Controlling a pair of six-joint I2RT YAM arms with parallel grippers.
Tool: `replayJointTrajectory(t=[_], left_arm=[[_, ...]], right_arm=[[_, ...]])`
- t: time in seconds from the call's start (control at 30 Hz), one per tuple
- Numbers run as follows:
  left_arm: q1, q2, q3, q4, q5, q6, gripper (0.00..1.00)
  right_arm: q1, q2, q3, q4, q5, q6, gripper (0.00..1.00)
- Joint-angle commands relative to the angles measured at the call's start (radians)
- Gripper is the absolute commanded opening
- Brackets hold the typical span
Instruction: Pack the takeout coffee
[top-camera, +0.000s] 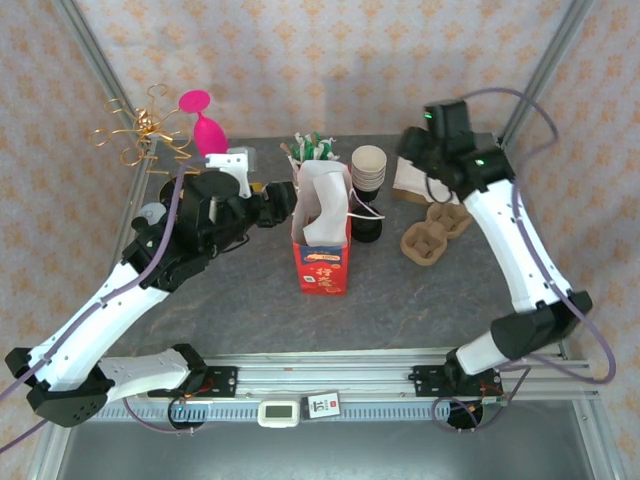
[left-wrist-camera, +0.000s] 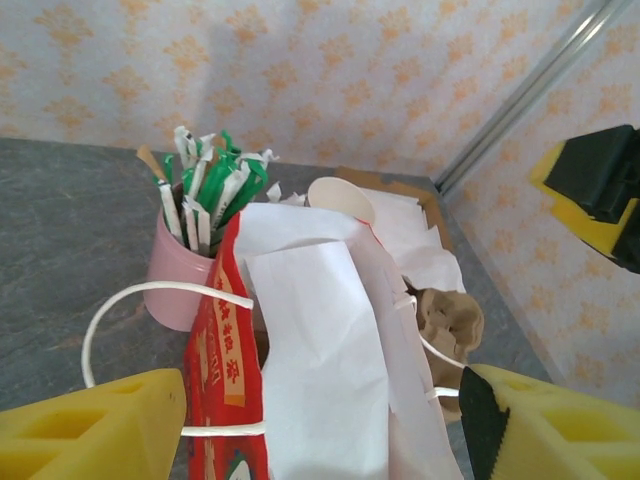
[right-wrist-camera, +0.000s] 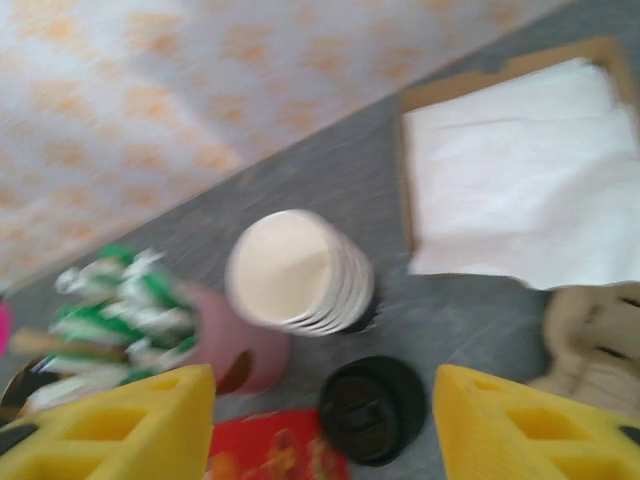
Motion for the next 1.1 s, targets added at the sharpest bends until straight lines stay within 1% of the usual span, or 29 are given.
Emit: replayJointTrajectory(t=[0.0,0.07,0.13,0.23,0.3,0.4,0.5,0.57,0.63,0.73,0.87,1.07], left_arm=[[0.007,0.037,0.044,0.041,0.04,0.062,0.75],[0.007,0.067,0.061,0.043,0.041,0.082,0.75],[0.007,0.084,0.059,0.065,0.053,0.099,0.75],[0.008,0.1,0.055,0.084,0.044,0.115,0.76],[0.007,0.107,0.055,0.093,0.041,0.121,0.76],[0.009,0.108,0.047,0.108,0.035,0.124,0.77],[0.009,0.105,0.034,0.121,0.015,0.126,0.77],[0.009,0.101,0.023,0.128,-0.004,0.127,0.77],[0.009,0.095,0.015,0.136,-0.019,0.127,0.77],[0.009,0.084,0.002,0.15,-0.035,0.125,0.78],[0.009,0.076,-0.011,0.158,-0.064,0.128,0.79],[0.012,0.076,-0.013,0.16,-0.081,0.134,0.8]], right_arm=[[-0.161,-0.091,-0.211,0.135,-0.104,0.034,0.63],[-0.3,-0.137,-0.366,0.227,-0.196,0.067,0.67],[-0.387,-0.152,-0.473,0.298,-0.245,0.073,0.68],[-0.464,-0.102,-0.55,0.344,-0.277,0.062,0.69],[-0.5,-0.048,-0.569,0.38,-0.325,0.037,0.66],[-0.504,0.034,-0.543,0.409,-0.325,-0.006,0.63],[-0.507,0.111,-0.525,0.454,-0.351,-0.01,0.61],[-0.508,0.176,-0.489,0.456,-0.374,-0.015,0.58],[-0.509,0.237,-0.449,0.453,-0.38,-0.021,0.58],[-0.509,0.295,-0.401,0.452,-0.357,-0.038,0.57],[-0.509,0.368,-0.344,0.443,-0.364,-0.057,0.55],[-0.509,0.455,-0.282,0.422,-0.411,-0.07,0.47]])
